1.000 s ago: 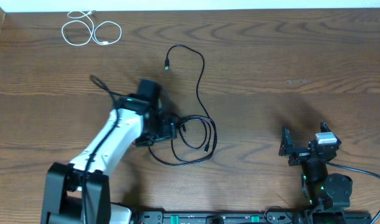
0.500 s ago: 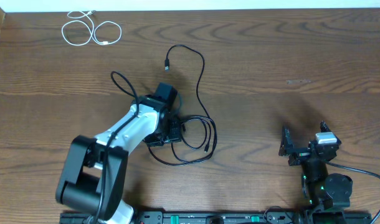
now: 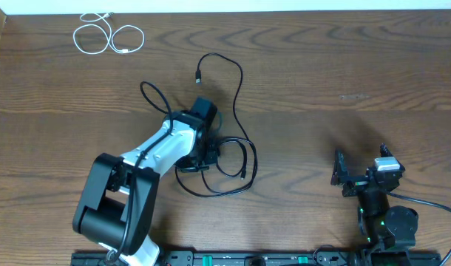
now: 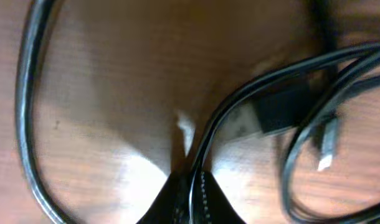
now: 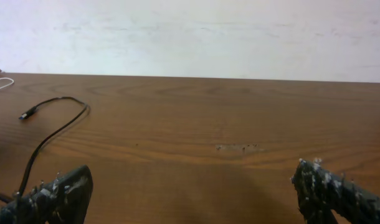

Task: Untangle cables
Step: 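Grasp a black cable with the left gripper and lift it up-left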

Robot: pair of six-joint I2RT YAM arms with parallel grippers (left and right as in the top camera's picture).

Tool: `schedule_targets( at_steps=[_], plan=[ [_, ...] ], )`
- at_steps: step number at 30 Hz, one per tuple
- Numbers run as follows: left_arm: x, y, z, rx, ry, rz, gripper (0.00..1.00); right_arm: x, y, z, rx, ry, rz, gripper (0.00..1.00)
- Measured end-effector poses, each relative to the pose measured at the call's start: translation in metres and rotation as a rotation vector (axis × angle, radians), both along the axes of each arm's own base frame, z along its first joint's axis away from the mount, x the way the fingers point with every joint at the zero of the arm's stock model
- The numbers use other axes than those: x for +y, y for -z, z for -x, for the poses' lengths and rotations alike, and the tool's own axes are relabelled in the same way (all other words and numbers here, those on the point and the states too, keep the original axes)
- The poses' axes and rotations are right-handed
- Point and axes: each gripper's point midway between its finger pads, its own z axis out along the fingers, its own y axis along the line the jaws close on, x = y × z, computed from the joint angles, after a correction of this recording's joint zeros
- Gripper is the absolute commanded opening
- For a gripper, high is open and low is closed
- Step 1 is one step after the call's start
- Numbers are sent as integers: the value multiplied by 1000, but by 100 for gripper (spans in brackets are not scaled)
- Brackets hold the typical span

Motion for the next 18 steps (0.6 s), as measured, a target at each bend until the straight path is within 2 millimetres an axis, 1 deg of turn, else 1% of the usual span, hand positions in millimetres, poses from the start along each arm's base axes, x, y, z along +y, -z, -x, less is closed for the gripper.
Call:
schedule_targets(
  at_steps=[2, 4, 7, 10, 13, 15, 18],
  plan=[
    [5, -3, 12, 60, 0, -25, 7, 0, 0, 0, 0, 0, 0, 99],
    [6, -13, 14, 86, 0, -36, 7, 0, 0, 0, 0, 0, 0, 99],
    [-1, -44, -2, 34, 1, -14, 7, 0, 0, 0, 0, 0, 0, 99],
    [-14, -97, -28, -128, 1, 64, 7, 0, 0, 0, 0, 0, 0, 99],
    [-23, -163, -43, -336, 4, 169, 8, 0, 0, 0, 0, 0, 0, 99],
    [-27, -207, -45, -478, 11, 248, 8, 0, 0, 0, 0, 0, 0, 99],
    [-29, -266, -37, -669, 24, 356, 8, 0, 0, 0, 0, 0, 0, 99]
  ],
)
